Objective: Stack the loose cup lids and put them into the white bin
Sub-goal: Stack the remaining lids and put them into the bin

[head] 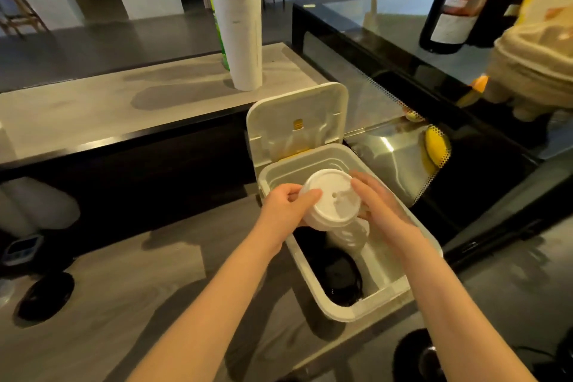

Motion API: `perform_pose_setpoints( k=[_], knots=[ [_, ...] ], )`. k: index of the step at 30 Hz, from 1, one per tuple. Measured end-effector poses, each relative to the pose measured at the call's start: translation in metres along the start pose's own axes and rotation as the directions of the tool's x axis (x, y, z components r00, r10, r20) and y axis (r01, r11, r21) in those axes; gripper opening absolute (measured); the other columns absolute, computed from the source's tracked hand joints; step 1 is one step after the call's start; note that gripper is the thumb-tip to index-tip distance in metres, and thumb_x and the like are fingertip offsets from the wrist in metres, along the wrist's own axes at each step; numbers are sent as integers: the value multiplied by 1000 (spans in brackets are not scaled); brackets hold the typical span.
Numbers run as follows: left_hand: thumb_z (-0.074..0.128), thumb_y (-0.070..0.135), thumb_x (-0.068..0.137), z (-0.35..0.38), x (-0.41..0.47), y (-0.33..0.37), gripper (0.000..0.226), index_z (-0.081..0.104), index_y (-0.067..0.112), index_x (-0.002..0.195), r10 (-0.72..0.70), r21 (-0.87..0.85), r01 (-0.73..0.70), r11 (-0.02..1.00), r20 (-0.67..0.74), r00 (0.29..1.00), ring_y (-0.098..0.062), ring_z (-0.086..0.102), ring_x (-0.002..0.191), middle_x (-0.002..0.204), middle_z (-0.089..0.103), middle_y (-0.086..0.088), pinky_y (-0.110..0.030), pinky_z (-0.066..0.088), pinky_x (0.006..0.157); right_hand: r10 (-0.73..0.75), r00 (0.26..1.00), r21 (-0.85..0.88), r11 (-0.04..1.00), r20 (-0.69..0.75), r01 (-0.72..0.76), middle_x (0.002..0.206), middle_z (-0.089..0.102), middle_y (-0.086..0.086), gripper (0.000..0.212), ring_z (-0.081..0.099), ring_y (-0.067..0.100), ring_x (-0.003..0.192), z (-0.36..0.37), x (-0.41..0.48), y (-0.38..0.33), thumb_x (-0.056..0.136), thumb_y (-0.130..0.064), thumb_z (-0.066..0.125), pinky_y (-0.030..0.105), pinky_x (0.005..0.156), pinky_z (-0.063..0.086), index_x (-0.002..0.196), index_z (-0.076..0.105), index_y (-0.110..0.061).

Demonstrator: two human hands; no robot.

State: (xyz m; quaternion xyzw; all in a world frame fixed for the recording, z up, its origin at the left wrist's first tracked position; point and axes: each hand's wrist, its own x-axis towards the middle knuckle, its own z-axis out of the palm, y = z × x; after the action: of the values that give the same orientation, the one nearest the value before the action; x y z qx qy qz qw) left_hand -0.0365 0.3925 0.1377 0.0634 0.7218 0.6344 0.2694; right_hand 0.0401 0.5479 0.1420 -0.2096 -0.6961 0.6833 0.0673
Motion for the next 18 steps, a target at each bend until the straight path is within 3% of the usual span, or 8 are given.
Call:
perform_pose_setpoints(
  k=[2, 4, 7, 10, 14, 16, 18],
  knots=[
    [70, 34, 81, 7, 5, -1, 36, 63, 8, 104, -17, 50, 20, 999, -47, 999, -25, 67, 95, 104, 68, -13, -44, 57, 82, -84, 995, -127, 988, 52, 90, 131, 47, -11, 66, 49, 9, 119, -15, 0, -4, 83, -41, 66, 22, 88, 45, 140, 35, -33],
    [70, 35, 80, 13, 8, 0, 32, 66, 8, 97, -16, 127, 24, 992, -63, 998, -26, 67, 91, 97, 69, -13, -46, 57, 81, -113, 979, -293, 943, 172, 160, 135, 38, -21, 82, 39, 1, 124, -24, -1, -9, 75, -31, 76, 26, 98, 41, 138, 26, -49],
    [71, 30, 80, 25, 9, 3, 37, 65, -3, 93, -27, 131, 31, 991, -30, 999, -28, 69, 86, 93, 69, -19, -44, 58, 79, -54, 925, -609, 738, 375, 290, 145, 17, -29, 104, 30, -1, 129, -25, 2, -9, 70, -26, 80, 27, 105, 34, 142, 11, -54],
    [72, 28, 80, 34, 9, 4, 32, 64, -2, 88, -43, 107, 45, 993, -16, 999, -23, 68, 78, 86, 66, -17, -40, 59, 75, -93, 913, -657, 665, 398, 354, 141, 20, -22, 103, 44, 3, 113, -25, 9, -1, 68, -24, 81, 25, 94, 44, 144, 15, -46],
    [66, 41, 84, 38, 10, 3, 46, 65, -2, 100, -45, 120, 40, 992, 39, 998, -30, 66, 97, 96, 68, -14, -40, 57, 85, -120, 920, -673, 647, 374, 358, 132, 27, -17, 98, 47, 4, 101, -33, 17, 4, 66, -24, 81, 12, 75, 40, 142, 20, -41],
    [60, 46, 86, 34, 8, 0, 50, 58, 9, 119, 23, 295, -25, 955, 13, 1000, -24, 60, 108, 111, 62, -5, -34, 51, 93, -107, 928, -718, 605, 356, 345, 135, 27, -13, 98, 46, 7, 104, -39, 24, 5, 66, -25, 80, 17, 80, 41, 143, 20, -39],
    [56, 42, 90, 21, 2, -5, 54, 46, 14, 136, 202, 634, -147, 759, -15, 979, -17, 51, 119, 128, 55, 0, -29, 41, 97, -65, 937, -775, 545, 342, 321, 142, 25, -7, 100, 43, 12, 112, -44, 30, 6, 67, -25, 79, 25, 89, 41, 145, 18, -35]
  ],
)
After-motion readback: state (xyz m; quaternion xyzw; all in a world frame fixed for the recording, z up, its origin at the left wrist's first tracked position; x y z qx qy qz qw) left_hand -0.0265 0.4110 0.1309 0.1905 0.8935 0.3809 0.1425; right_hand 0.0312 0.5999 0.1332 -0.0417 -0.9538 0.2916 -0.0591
